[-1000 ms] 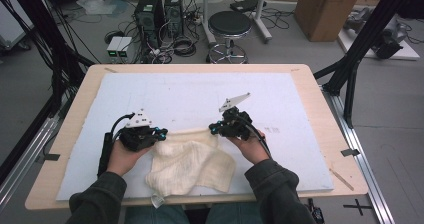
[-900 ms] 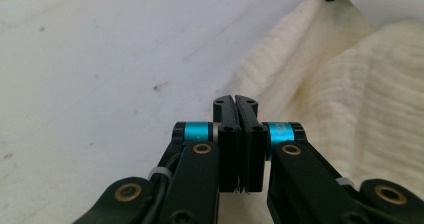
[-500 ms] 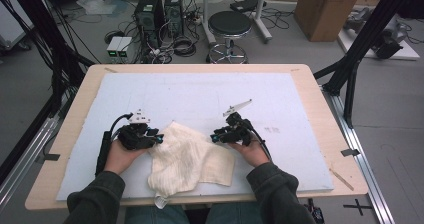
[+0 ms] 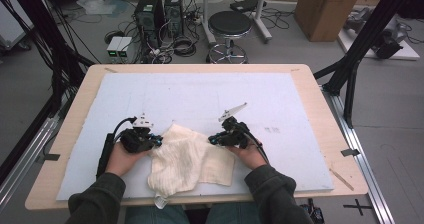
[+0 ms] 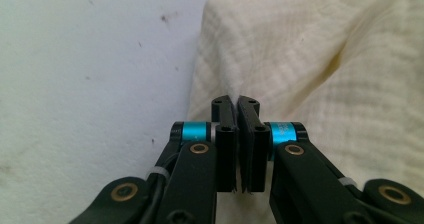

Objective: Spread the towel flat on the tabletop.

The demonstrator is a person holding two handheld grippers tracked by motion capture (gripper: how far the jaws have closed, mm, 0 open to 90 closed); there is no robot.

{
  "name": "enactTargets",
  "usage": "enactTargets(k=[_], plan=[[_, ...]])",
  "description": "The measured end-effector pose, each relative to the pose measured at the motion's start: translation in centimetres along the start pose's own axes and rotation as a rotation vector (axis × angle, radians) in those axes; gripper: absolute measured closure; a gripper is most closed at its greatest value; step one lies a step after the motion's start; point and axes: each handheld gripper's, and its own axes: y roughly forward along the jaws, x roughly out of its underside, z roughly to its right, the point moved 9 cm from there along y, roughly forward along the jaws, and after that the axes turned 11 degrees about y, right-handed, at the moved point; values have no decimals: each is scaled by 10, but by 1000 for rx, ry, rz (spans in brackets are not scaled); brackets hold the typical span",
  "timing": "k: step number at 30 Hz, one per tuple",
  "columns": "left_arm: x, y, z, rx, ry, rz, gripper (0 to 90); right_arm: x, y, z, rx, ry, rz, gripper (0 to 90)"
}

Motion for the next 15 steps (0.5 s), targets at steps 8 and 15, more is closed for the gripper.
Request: enactTargets(k=[8,15], plan=[[-26,-10,-1,-21,-8,93,866,-28,-52,3,128,-61,74,879],[-18,6,0,-21,-9,-2,861,-40,-38,29,204,3,94,790]])
